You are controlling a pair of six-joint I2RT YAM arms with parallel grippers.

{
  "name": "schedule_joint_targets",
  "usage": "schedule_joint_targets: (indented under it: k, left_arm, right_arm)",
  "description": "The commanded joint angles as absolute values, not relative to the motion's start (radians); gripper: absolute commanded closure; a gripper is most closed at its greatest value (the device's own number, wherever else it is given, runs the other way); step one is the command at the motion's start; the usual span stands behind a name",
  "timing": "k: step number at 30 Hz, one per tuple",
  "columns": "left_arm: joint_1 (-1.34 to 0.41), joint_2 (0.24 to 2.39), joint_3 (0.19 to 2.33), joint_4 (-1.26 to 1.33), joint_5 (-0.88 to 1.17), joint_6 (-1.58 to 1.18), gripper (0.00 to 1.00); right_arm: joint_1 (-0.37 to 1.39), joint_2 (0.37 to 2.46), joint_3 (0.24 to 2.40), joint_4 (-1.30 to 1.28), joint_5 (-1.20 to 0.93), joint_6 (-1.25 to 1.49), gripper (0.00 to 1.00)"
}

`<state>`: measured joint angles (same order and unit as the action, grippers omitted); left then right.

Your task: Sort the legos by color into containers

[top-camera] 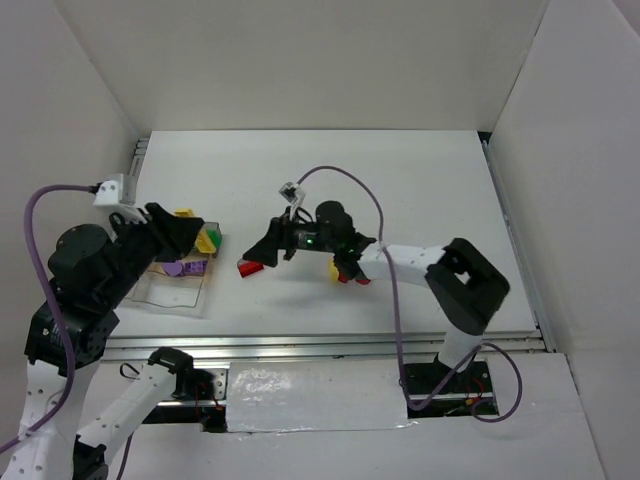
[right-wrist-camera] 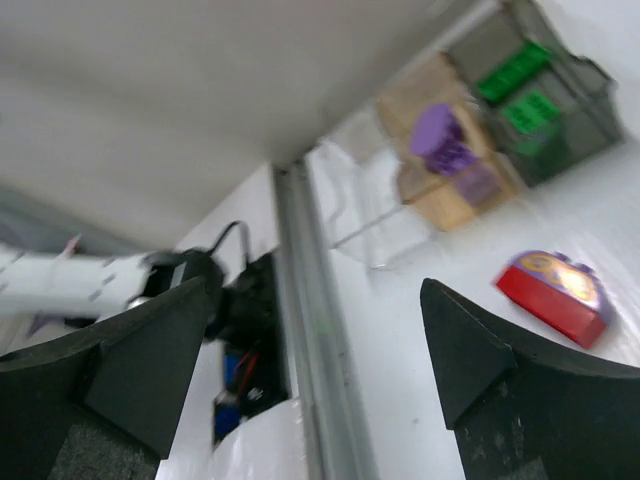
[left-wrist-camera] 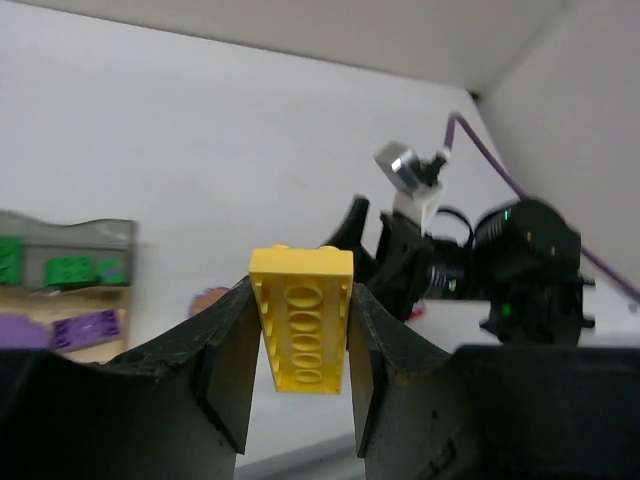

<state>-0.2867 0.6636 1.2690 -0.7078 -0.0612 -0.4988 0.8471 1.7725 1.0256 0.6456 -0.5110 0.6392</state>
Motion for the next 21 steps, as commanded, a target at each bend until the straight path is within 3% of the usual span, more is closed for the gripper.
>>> schedule_joint_targets:
  k: [1,7,14,21]
  left_arm:
    - [-0.287,0.670,1.220,-0.516,0.426,-0.439,1.00]
    - [-0.287,0.683,1.120,-0.353,0.819,-0.451,1.00]
    - [-0.287,0.678,1.025,-0.178,0.971,-0.535,1.00]
    - [-0.285,0.669,0.999,-0.124,0.968,-0.571,1.00]
  right_arm:
    - [0.867,1.558,0.913,0.894,-0.738,0.589,0.07]
    - [0.871,1.362,0.770,1.005,-0.781,0.626,0.07]
    - [0.870,1.318,0.761,1.089,-0.807,0.681,0.08]
    - [0.888,1.351,0.808,1.109,-0.816,0.719,0.23]
